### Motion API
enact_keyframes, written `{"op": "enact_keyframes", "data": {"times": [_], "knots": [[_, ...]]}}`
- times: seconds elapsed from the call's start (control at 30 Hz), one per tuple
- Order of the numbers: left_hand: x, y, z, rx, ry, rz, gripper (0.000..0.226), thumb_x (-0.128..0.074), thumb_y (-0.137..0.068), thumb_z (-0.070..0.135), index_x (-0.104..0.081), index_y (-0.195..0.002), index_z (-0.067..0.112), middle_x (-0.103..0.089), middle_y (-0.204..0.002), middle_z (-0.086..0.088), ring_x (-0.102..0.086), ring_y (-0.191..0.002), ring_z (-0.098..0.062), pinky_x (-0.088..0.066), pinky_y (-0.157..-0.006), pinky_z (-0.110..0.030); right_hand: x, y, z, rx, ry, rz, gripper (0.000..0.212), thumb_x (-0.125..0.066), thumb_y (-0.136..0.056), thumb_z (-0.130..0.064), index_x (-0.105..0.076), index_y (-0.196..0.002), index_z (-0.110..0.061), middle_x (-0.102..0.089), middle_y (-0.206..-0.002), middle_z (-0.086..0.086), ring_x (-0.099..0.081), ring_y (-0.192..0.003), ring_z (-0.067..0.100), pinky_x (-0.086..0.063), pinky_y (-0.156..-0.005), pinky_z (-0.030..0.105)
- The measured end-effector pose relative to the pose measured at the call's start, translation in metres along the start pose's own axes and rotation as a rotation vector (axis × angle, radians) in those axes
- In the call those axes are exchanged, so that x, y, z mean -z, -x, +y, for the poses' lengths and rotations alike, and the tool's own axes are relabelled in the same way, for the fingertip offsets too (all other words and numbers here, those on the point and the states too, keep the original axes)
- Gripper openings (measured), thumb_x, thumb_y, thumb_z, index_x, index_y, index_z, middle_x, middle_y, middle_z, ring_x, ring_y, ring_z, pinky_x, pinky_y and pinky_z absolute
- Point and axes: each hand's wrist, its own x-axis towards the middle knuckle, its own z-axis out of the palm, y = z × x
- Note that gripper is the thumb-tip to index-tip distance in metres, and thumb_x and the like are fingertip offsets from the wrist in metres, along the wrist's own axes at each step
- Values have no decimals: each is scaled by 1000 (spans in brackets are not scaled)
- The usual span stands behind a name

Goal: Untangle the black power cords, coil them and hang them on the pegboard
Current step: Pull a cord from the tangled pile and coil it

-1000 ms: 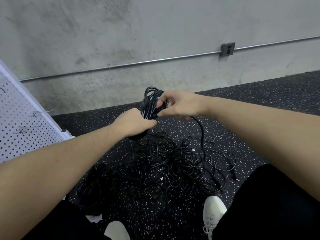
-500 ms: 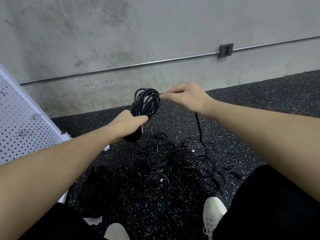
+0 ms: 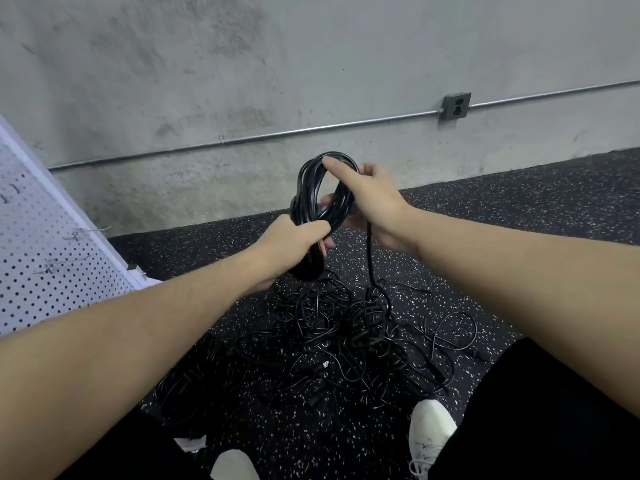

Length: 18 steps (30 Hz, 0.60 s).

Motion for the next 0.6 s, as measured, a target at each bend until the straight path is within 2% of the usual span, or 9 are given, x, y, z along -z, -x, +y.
{"op": "enact_keyframes", "data": {"times": [0.1, 0.13, 0.2, 0.3, 0.37, 0.43, 0.5, 0.53, 0.6], "knots": [[-1, 2, 0, -6, 56, -39, 27, -55, -81, 35, -77, -73, 21, -74, -75, 3, -63, -69, -8, -48, -73, -29, -8, 4, -5, 6, -194, -22, 56, -79, -87, -34, -43, -127, -18, -64, -73, 5, -66, -61, 17, -55, -55, 32], [-3, 3, 0, 2, 82, -41, 28, -55, -80, 33, -73, -62, 21, -76, -80, -2, -65, -74, -10, -48, -77, -33, -11, 4, -5, 13, -232, -16, 49, -79, -87, -31, -47, -122, -17, -55, -65, 1, -58, -53, 15, -50, -51, 31], [-8, 2, 2, 30, 135, -48, 35, -53, -85, 25, -62, -52, 18, -73, -72, -4, -66, -78, -10, -43, -78, -35, -17, 2, -7, 9, -297, 4, 34, -78, -87, -27, -50, -104, -18, -40, -52, -5, -40, -42, 11, -37, -46, 26], [-14, 2, 10, 84, 306, -162, 38, -45, -91, 11, -61, -56, 16, -77, -81, -2, -75, -94, -14, -51, -76, -24, -20, 1, -12, -11, -372, 22, 31, -75, -88, -24, -46, -99, -20, -29, -46, -8, -25, -39, 9, -27, -38, 22], [-13, 0, 12, 98, 353, -225, 34, -49, -80, 16, -64, -49, 17, -76, -88, -4, -75, -100, -22, -55, -92, -32, -19, 0, -13, -5, -375, 13, 32, -74, -89, -27, -47, -103, -18, -28, -49, -7, -24, -39, 9, -26, -36, 22], [-12, -1, 10, 103, 398, -206, 23, -52, -68, 18, -65, -49, 17, -69, -82, -5, -73, -90, -25, -51, -106, -49, -17, 0, -14, 10, -346, -34, 31, -70, -92, -38, -49, -99, -16, -31, -52, -6, -28, -42, 10, -31, -40, 23], [-11, -2, 6, 113, 424, -144, 14, -55, -65, 17, -66, -56, 14, -64, -79, -8, -69, -80, -24, -50, -106, -56, -14, 1, -14, -19, -347, -93, 41, -54, -98, -55, -55, -94, -14, -43, -57, -2, -41, -50, 14, -41, -52, 26], [-10, -3, 4, 113, 437, -123, 12, -56, -65, 16, -66, -61, 11, -63, -79, -8, -67, -77, -23, -52, -104, -57, -11, 0, -12, -41, -355, -104, 49, -42, -101, -57, -58, -102, -11, -53, -63, 1, -49, -58, 17, -46, -60, 30], [-9, -3, 5, 105, 450, -89, 11, -56, -65, 16, -65, -65, 9, -62, -76, -7, -64, -73, -22, -58, -97, -52, -2, 0, -3, -68, -247, -135, 47, -27, -105, -43, -58, -117, -9, -63, -79, 7, -57, -75, 23, -52, -74, 37]]}}
